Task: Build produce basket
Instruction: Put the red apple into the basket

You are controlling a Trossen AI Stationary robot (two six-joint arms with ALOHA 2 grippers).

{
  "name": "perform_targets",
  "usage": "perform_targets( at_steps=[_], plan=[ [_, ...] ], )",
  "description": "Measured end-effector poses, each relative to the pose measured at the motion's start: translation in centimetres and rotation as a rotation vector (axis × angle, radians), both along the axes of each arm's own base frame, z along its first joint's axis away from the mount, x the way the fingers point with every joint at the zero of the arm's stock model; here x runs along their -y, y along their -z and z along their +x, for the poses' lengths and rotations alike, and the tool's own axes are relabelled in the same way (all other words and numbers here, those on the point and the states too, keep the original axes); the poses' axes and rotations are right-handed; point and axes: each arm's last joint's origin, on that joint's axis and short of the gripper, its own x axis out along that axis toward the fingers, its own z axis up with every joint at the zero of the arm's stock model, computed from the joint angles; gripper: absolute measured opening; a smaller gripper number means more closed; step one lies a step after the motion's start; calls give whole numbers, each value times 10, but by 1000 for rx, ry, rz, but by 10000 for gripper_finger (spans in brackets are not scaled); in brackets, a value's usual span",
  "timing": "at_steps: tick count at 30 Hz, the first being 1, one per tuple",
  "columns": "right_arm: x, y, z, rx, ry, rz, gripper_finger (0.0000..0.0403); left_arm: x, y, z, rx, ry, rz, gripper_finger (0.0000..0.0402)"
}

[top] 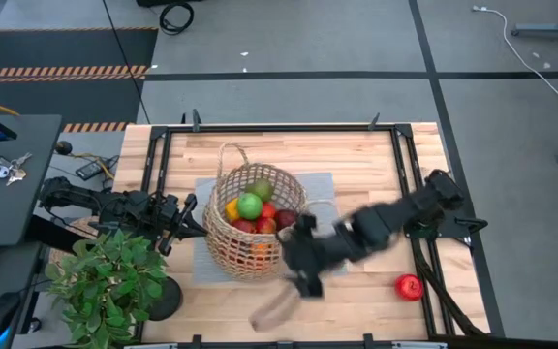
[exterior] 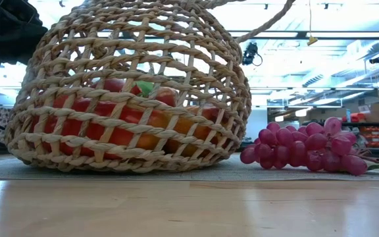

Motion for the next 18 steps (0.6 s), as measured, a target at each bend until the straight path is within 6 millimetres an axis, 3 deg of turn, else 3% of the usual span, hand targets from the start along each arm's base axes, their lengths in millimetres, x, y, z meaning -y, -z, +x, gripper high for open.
perform_targets(
  at_steps=[8,14,18],
  plan=[
    [-69,24,-62,-223,66,45,375,0,0,0,0,0,0,36],
    [-88,65,-110,-478,319,-11,375,0,0,0,0,0,0,30],
    [-94,97,-131,-663,452,-17,375,0,0,0,0,0,0,29]
  ],
)
